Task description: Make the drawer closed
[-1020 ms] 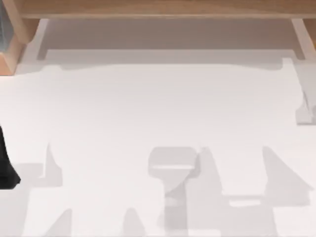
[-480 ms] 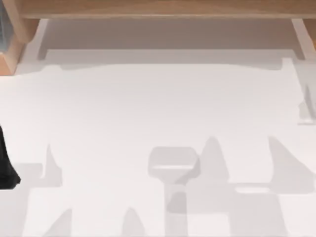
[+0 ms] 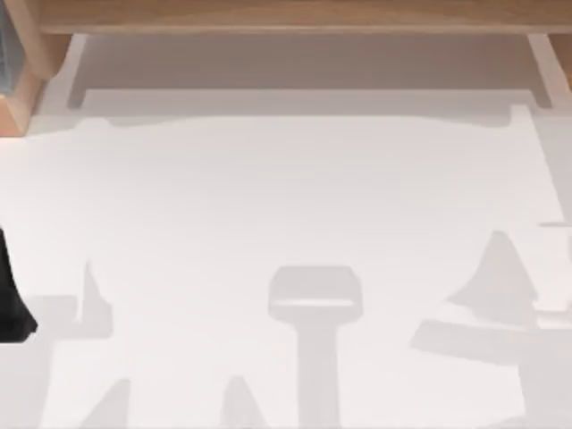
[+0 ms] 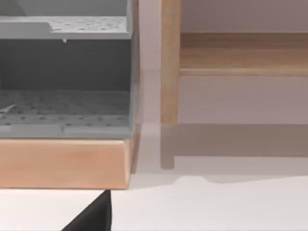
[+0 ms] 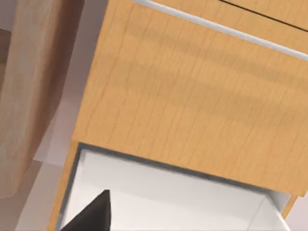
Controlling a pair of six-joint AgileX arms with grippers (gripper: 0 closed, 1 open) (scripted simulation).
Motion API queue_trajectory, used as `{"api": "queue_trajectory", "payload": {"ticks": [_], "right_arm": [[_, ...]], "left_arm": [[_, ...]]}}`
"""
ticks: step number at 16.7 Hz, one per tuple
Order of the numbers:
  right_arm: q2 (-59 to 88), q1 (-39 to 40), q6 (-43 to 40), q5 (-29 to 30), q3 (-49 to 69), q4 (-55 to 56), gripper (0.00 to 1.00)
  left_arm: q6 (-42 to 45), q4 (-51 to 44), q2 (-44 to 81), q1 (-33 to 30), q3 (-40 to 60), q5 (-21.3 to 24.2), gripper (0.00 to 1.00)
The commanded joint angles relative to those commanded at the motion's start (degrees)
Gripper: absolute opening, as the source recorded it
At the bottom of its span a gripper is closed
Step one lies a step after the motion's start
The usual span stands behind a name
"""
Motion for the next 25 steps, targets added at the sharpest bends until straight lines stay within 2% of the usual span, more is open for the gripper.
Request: {"api": "queue_trajectory", "payload": {"ticks": [3, 9, 12, 17, 20, 25], "right_arm": [[5.37, -4.08, -11.67, -1.75, -0.47, 9.41, 1.00], [12.13, -11.21, -29.31, -5.27, 1.14, 22.80, 1.00], [17.27, -14.59, -43.65, -7.48, 1.17, 28.87, 1.00], [29.99, -17.21, -65.05, -15.41, 0.48, 35.67, 1.00], [34.82, -16.24, -70.93, -19.17, -0.58, 36.26, 1.00], [35.70, -15.91, -71.89, -19.92, -1.01, 36.01, 1.00]], "left_arm": [[0.00, 0.00, 0.00, 0.00, 0.00, 0.00, 1.00], [0.00, 0.00, 0.00, 0.00, 0.00, 0.00, 1.00], [0.00, 0.00, 0.00, 0.00, 0.00, 0.00, 1.00], [0.00, 0.00, 0.00, 0.00, 0.00, 0.00, 1.00], [0.00, 0.00, 0.00, 0.00, 0.00, 0.00, 1.00], [0.00, 0.00, 0.00, 0.00, 0.00, 0.00, 1.00]]}}
